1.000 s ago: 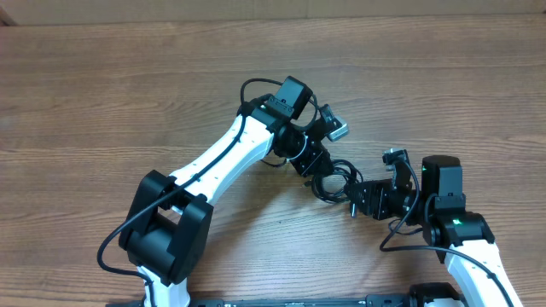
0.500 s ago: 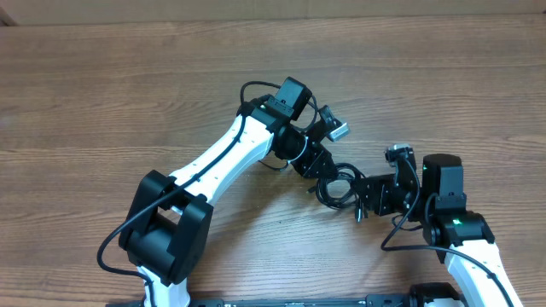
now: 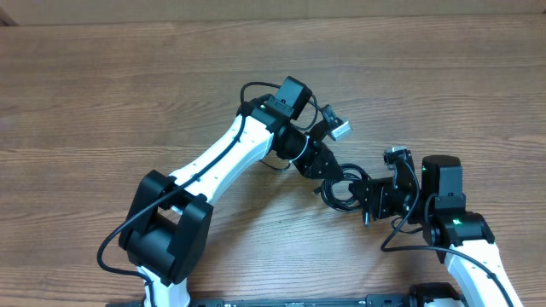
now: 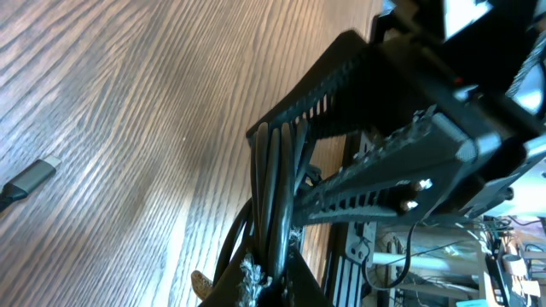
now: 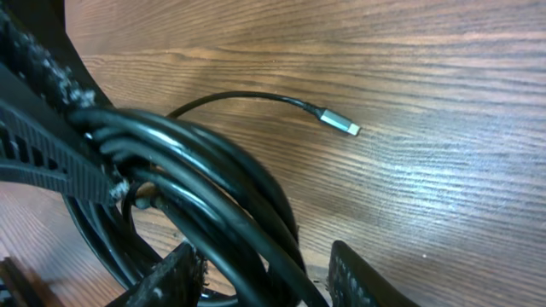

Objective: Untangle cables

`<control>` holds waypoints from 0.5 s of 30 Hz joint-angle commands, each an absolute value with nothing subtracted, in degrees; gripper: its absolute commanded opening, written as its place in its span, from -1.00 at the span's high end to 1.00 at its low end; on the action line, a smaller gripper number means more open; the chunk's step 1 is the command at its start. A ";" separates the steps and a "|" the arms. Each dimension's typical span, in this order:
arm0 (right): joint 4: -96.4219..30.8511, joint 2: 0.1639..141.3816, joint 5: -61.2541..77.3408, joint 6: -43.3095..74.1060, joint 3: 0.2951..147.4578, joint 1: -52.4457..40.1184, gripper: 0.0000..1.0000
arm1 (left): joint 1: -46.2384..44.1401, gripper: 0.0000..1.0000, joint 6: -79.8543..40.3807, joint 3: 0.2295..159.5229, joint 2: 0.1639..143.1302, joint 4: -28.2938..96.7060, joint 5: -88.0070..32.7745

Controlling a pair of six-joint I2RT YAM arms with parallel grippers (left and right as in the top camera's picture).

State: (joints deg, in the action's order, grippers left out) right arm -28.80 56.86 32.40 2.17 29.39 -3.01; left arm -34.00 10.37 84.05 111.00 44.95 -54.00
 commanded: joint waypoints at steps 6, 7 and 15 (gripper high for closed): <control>-28.82 56.75 29.87 1.69 30.35 -2.94 0.24 | -33.78 0.91 8.93 85.34 109.60 44.34 -57.28; -28.84 56.75 27.40 2.61 30.35 -2.94 0.26 | -33.78 0.91 8.93 85.34 109.60 44.45 -56.80; -31.29 56.77 0.64 29.76 30.35 -2.92 0.25 | -33.78 0.91 8.99 85.34 109.60 47.62 -51.86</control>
State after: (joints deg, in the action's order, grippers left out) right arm -30.00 56.86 18.55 14.20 29.39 -3.53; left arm -34.00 9.13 84.05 111.00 46.13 -52.42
